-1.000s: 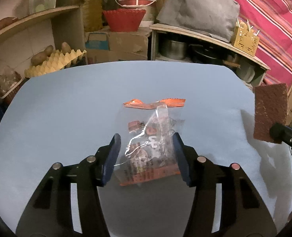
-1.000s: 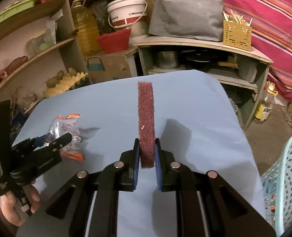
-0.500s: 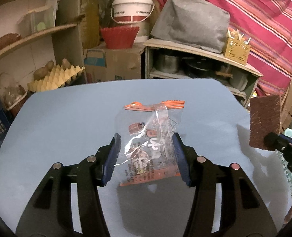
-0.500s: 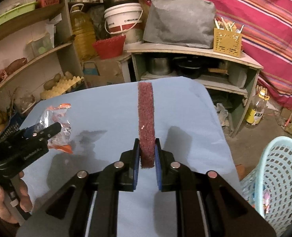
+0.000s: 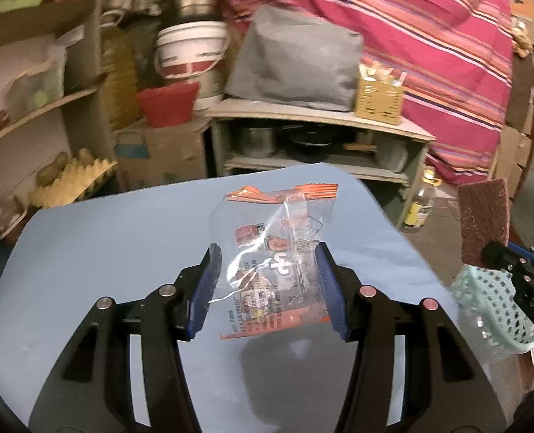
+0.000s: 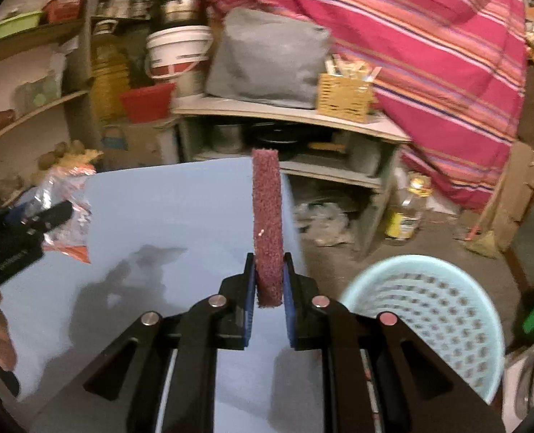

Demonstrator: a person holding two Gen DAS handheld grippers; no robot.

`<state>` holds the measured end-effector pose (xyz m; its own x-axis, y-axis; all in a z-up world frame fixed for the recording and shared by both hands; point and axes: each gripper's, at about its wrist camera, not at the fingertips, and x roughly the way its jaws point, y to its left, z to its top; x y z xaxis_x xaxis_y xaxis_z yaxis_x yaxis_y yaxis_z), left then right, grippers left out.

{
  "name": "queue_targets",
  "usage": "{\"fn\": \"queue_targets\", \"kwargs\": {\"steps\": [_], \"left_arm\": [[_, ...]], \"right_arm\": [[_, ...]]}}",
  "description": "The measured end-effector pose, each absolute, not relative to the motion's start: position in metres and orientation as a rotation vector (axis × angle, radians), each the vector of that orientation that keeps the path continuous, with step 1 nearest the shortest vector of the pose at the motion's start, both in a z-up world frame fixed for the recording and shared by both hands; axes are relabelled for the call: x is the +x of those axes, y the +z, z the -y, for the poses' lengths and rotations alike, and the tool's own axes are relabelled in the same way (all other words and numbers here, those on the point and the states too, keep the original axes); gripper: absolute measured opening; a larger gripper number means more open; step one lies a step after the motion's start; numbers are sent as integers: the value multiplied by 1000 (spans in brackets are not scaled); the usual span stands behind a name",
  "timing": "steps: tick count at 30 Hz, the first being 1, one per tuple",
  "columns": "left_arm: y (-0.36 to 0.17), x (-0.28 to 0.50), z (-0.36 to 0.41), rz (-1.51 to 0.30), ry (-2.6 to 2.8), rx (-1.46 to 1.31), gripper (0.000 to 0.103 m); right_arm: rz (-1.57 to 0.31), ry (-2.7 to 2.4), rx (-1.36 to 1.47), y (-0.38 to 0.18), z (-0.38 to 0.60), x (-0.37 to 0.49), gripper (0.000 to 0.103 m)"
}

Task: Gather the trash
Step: 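Carry the bag and pad over the basket and open both tools to drop them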

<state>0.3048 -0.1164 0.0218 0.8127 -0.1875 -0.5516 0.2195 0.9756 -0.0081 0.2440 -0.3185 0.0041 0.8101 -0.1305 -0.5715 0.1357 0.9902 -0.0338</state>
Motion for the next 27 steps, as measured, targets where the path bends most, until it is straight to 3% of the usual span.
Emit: {"fn": "queue_targets", "kwargs": {"steps": [10,27], "left_arm": [[29,279,218,-560,-384,94,52],[-13,246,355,-627,-600,159,52]], "right_arm": [[-629,-307,26,1,418,206,14],[-671,-418,165,-23,518,172,14]]}}
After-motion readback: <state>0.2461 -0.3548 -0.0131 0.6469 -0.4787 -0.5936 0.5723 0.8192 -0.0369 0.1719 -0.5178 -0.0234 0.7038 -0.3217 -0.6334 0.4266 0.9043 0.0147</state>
